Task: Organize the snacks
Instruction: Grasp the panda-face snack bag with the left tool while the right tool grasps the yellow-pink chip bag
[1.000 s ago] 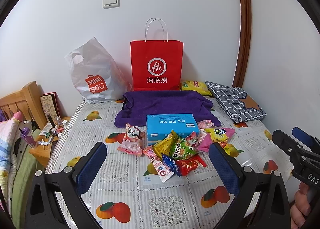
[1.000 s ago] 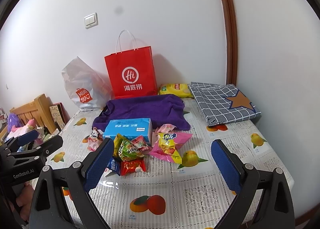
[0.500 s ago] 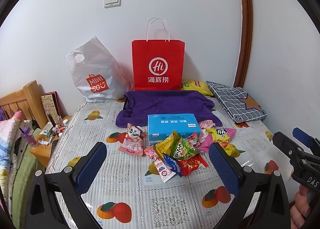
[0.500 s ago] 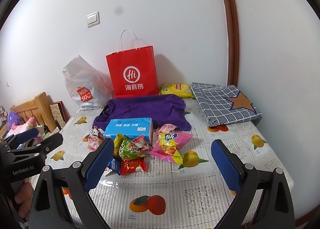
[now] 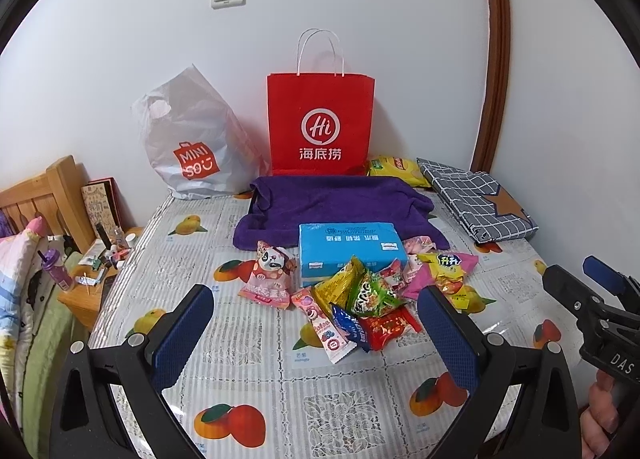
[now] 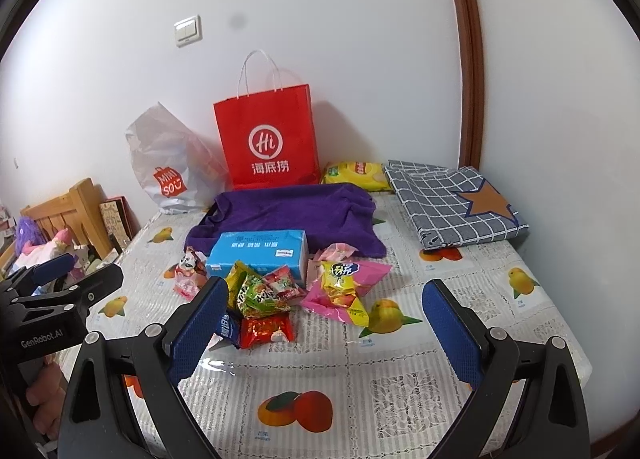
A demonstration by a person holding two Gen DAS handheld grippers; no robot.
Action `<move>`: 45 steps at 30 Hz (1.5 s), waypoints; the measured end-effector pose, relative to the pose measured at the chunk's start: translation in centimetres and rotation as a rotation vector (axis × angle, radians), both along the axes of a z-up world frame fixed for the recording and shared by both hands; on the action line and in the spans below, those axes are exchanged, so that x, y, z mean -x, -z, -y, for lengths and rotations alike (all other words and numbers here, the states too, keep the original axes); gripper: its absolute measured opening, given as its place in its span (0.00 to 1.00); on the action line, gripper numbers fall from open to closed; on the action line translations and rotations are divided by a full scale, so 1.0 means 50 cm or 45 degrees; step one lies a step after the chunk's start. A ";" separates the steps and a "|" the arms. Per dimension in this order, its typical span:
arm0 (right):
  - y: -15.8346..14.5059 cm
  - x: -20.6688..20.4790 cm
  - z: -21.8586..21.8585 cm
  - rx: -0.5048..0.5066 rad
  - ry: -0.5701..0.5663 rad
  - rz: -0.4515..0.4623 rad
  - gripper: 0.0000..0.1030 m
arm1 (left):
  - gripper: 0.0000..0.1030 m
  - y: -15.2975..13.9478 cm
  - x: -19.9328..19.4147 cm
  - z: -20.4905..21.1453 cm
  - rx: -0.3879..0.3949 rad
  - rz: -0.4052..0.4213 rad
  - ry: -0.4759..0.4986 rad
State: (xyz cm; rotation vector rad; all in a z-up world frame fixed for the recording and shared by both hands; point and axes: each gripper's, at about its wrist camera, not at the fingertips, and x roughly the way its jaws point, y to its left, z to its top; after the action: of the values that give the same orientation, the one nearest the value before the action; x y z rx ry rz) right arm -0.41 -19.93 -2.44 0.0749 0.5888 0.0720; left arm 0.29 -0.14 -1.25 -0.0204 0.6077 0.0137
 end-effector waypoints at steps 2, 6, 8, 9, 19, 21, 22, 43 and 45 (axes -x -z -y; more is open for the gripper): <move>0.008 -0.009 -0.006 -0.005 -0.014 -0.008 0.95 | 1.00 0.008 -0.005 -0.007 0.001 -0.014 -0.004; 0.031 -0.023 -0.021 -0.013 -0.057 -0.029 0.95 | 1.00 0.027 -0.012 -0.019 -0.009 -0.027 -0.017; 0.041 -0.030 -0.028 -0.014 -0.066 -0.040 0.94 | 1.00 0.037 -0.018 -0.028 -0.009 -0.035 -0.026; 0.048 -0.036 -0.030 -0.016 -0.067 -0.052 0.94 | 1.00 0.045 -0.022 -0.033 -0.009 -0.040 -0.032; 0.136 -0.114 -0.006 0.041 0.023 -0.148 0.87 | 1.00 0.126 -0.101 -0.075 -0.061 -0.150 -0.143; 0.160 -0.140 0.011 0.024 0.038 -0.217 0.82 | 1.00 0.142 -0.117 -0.078 -0.059 -0.177 -0.120; 0.168 -0.149 0.017 0.009 0.042 -0.240 0.76 | 1.00 0.149 -0.122 -0.080 -0.055 -0.181 -0.106; 0.288 -0.327 -0.007 -0.048 0.053 -0.404 0.72 | 0.99 0.221 -0.224 -0.163 0.011 -0.276 -0.101; 0.296 -0.340 -0.015 -0.017 0.068 -0.414 0.72 | 0.99 0.226 -0.232 -0.171 0.027 -0.284 -0.100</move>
State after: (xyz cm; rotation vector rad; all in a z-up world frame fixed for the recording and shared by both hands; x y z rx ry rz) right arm 16.60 -19.16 -17.21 0.1161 0.9106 0.0114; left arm 11.88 8.40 -12.55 -0.0641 0.8297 0.0864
